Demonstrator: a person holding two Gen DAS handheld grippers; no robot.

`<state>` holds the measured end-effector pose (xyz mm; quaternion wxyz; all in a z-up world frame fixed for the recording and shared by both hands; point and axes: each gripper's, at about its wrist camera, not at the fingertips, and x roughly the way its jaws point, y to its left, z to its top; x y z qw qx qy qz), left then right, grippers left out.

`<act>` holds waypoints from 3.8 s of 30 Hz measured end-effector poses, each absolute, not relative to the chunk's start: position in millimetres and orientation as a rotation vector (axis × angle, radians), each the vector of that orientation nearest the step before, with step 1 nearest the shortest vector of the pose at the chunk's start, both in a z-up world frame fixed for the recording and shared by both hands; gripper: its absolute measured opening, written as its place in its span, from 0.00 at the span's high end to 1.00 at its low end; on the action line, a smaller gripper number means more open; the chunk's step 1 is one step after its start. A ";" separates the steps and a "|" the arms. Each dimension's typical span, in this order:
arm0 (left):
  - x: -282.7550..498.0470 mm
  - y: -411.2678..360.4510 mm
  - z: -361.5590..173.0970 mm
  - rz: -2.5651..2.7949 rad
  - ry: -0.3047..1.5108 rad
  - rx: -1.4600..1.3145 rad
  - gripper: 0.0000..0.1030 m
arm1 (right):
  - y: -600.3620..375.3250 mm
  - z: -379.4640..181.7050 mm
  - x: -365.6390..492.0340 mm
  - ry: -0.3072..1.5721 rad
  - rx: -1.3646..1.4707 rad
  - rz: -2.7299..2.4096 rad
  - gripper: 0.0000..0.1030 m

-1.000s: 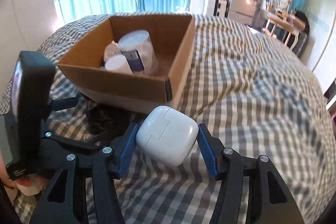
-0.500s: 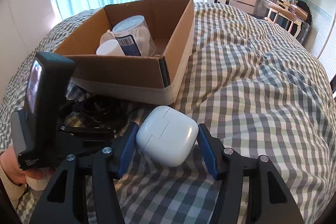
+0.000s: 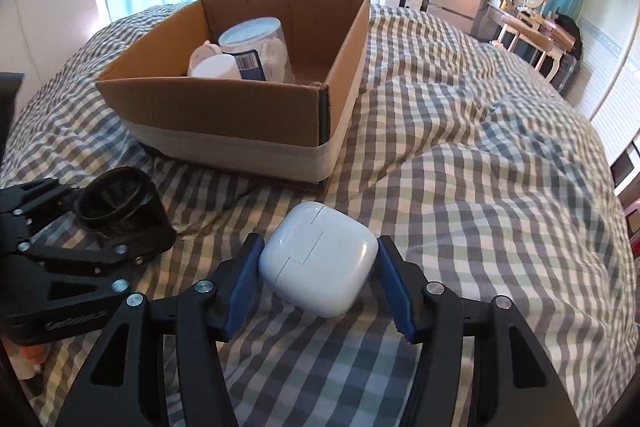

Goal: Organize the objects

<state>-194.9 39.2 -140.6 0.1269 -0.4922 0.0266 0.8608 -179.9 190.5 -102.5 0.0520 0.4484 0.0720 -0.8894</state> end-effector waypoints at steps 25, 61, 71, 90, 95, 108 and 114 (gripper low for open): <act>-98.5 21.8 -62.6 2.673 0.117 -1.138 0.34 | 157.7 -27.5 -93.3 0.306 1.120 -2.792 0.45; -302.0 11.8 -9.2 2.812 0.201 -0.980 0.34 | 165.1 45.1 -307.6 0.241 1.011 -2.804 0.45; -350.7 27.0 -72.7 2.695 0.301 -1.148 0.34 | 167.8 -24.6 -380.3 0.262 1.195 -2.713 0.45; -365.8 47.0 -106.0 2.584 0.408 -1.232 0.32 | 155.6 -47.7 -399.0 0.379 1.220 -2.695 0.45; -359.4 47.2 -95.6 2.608 0.422 -1.174 0.19 | 158.5 -37.5 -396.0 0.331 1.202 -2.713 0.33; -341.2 35.2 -36.5 2.679 0.324 -1.029 0.07 | 176.9 15.5 -371.4 0.182 1.135 -2.749 0.13; -314.6 30.6 7.4 2.730 0.263 -0.939 0.05 | 183.2 51.7 -338.0 0.189 1.064 -2.819 0.10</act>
